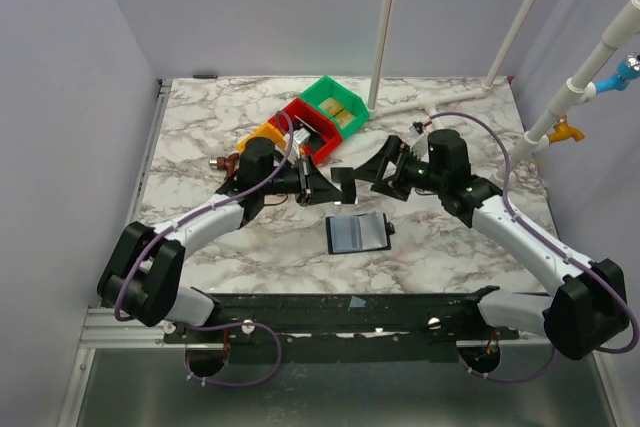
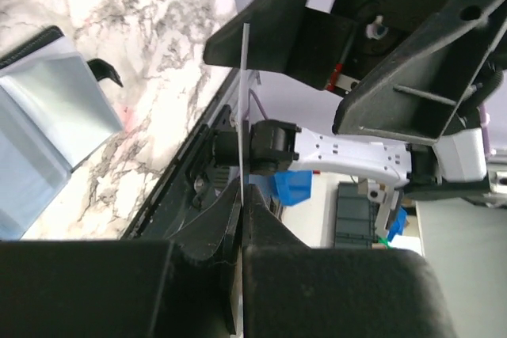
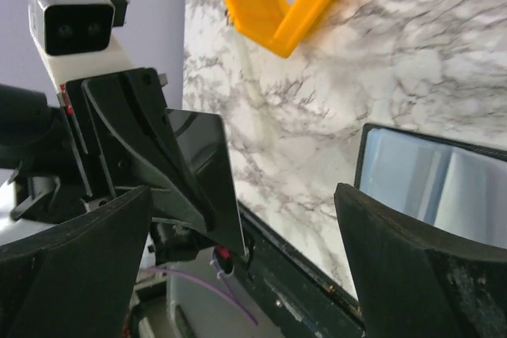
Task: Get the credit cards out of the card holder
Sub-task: Place the credit card in the storage box.
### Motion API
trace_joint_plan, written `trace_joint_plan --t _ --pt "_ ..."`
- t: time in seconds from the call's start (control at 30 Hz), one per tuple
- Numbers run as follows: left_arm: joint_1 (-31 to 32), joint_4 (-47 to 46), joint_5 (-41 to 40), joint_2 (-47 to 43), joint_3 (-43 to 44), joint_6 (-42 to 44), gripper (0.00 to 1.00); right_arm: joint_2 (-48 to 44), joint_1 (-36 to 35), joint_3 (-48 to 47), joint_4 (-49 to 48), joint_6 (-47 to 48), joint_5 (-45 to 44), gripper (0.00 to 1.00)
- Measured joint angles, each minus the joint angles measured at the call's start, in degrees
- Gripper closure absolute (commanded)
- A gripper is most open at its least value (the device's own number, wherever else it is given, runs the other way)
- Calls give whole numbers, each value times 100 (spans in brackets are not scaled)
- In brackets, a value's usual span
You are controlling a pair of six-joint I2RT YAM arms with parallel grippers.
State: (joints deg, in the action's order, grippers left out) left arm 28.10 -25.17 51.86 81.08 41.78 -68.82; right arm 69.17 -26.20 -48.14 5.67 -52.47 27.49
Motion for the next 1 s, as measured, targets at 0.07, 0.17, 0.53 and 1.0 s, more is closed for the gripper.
trace_joint_plan --t 0.07,0.17,0.53,1.0 --pt "-2 560 -210 -105 164 256 100 -87 0 -120 258 103 -286 0" --pt "-4 1482 -732 -236 625 713 100 -306 0 -243 623 254 -793 0" --pt "-278 3707 -3178 702 3069 1554 100 -568 0 -264 1381 570 -1637 0" --pt "-739 5049 -4739 2905 5394 1088 100 -973 0 -264 1825 651 -1895 0"
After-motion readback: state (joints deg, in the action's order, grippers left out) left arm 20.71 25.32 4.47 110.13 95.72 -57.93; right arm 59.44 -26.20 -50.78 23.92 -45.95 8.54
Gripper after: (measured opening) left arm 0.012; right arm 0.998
